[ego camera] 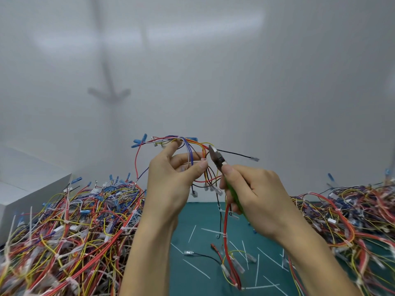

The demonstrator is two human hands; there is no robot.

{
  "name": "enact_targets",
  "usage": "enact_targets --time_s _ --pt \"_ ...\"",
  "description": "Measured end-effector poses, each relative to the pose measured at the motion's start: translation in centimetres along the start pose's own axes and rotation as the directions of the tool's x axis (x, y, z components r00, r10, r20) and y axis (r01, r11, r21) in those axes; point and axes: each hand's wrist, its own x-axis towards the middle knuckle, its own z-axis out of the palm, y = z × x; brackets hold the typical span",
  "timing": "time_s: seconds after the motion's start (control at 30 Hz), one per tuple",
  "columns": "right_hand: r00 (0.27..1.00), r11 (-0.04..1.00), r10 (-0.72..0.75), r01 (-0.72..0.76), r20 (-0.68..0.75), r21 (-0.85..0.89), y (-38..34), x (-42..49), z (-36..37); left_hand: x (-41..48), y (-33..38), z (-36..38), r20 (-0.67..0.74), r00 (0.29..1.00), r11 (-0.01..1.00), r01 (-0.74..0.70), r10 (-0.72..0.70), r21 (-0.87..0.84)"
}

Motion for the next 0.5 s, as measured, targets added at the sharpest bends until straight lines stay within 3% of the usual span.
enact_targets --time_s 0.23,0.5 --pt "0.989 0.999 0.011 -0.006 -0.146 0.033 -0.1 0.3 -0.8 0.1 -0.4 -0.4 0.024 0.999 0.993 0.032 -0.035 0.113" --pt "0.991 0.963 0.067 -0.095 -0.119 -0.251 1.4 0.3 -1.1 0.1 -0.6 0.1 -0.104 0.992 0.985 0.088 -0.073 0.15"
